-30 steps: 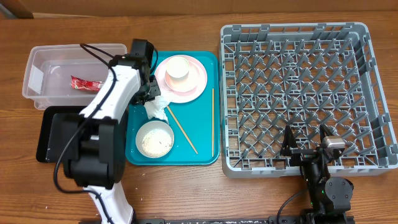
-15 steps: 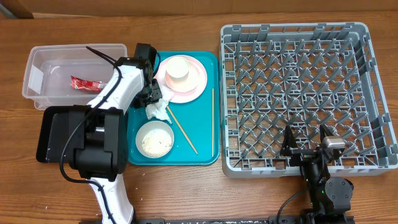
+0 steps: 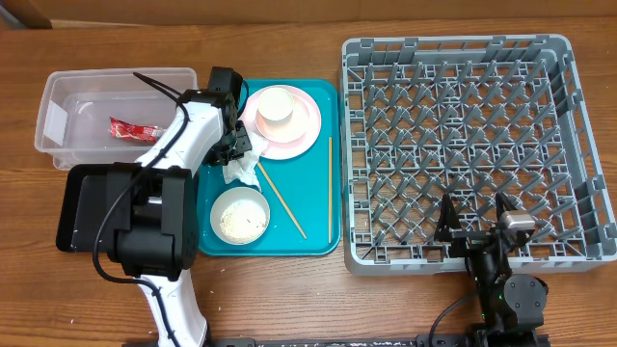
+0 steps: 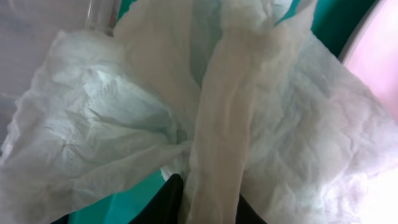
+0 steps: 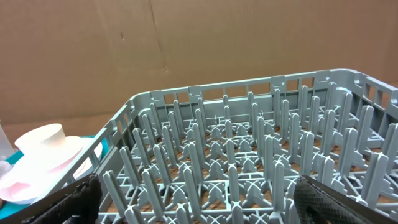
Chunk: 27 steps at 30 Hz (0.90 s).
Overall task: Sort waste into correct bins and load items into the dishwasher
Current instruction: 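Grasp the white napkins on the teal tray with the left gripper, then carry the napkins to the clear bin and drop them in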
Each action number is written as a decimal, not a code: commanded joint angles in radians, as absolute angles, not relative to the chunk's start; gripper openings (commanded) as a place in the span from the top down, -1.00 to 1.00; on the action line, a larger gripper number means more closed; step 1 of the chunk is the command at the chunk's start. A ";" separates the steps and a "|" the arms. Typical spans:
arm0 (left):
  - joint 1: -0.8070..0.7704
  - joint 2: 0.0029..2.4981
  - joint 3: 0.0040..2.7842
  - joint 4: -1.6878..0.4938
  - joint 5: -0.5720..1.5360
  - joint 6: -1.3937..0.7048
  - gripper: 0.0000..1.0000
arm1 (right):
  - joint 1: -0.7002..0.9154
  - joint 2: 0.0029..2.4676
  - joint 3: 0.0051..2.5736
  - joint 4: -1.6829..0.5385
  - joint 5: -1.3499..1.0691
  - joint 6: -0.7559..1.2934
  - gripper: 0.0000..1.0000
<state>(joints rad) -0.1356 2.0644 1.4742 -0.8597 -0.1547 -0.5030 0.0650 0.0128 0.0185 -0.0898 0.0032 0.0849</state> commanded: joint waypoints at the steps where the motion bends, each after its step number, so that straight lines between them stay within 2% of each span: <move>1: -0.131 2.074 1.461 -0.856 -0.164 -0.524 0.67 | 0.059 0.003 0.008 -0.084 -0.002 0.081 -1.00; 4: -0.131 2.074 1.461 -0.856 -0.163 -0.524 0.92 | 0.059 0.003 0.008 -0.084 -0.002 0.081 -1.00; 10: -0.131 2.064 1.504 -0.900 -0.157 -0.494 0.92 | 0.059 0.003 0.008 -0.084 -0.002 0.081 -1.00; 20: -0.130 1.996 1.881 -1.191 -0.157 -0.494 0.92 | 0.059 0.003 0.008 -0.084 -0.002 0.081 -1.00; 27: -0.076 1.946 2.018 -1.257 -0.158 -0.494 0.92 | 0.059 0.003 0.008 -0.084 -0.002 0.081 -1.00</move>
